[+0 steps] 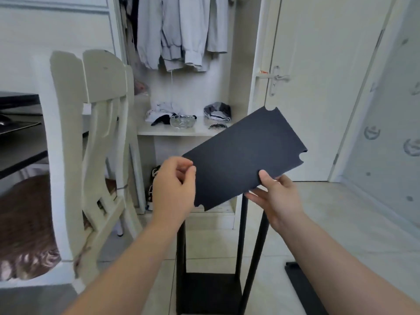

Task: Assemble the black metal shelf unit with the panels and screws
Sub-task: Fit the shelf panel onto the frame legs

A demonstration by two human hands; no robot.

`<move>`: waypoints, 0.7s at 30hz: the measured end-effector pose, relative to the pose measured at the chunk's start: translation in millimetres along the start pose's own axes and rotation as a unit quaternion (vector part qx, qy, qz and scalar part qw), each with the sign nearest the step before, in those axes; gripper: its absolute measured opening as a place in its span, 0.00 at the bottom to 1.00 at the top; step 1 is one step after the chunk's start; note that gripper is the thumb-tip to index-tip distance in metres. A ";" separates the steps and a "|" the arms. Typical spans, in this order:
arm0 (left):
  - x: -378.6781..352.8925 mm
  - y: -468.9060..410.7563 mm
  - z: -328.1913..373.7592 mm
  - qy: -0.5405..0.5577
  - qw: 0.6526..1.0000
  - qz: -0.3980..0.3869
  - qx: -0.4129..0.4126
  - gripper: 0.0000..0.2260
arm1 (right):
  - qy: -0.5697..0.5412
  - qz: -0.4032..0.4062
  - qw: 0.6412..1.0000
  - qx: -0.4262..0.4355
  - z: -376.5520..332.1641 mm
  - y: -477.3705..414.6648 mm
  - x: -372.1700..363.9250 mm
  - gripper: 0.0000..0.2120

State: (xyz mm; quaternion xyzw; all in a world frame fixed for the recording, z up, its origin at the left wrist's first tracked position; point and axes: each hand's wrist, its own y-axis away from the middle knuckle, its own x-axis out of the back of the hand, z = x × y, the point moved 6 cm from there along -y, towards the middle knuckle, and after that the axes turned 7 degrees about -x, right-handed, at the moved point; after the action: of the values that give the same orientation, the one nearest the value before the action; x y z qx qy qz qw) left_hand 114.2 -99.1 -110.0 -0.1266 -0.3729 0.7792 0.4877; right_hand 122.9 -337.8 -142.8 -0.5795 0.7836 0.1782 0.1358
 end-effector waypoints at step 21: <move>-120.2 33.1 -86.0 0.382 0.818 0.039 0.429 0.10 | -0.154 0.009 0.982 -0.108 64.7 -59.5 -12.8 0.03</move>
State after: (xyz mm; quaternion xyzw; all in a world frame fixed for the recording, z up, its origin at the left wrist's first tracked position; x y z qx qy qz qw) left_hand 199.6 -170.7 -212.6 -0.2065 0.2201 0.7677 0.5653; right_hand 183.9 -314.3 -202.8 -0.5488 0.7348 0.3502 0.1902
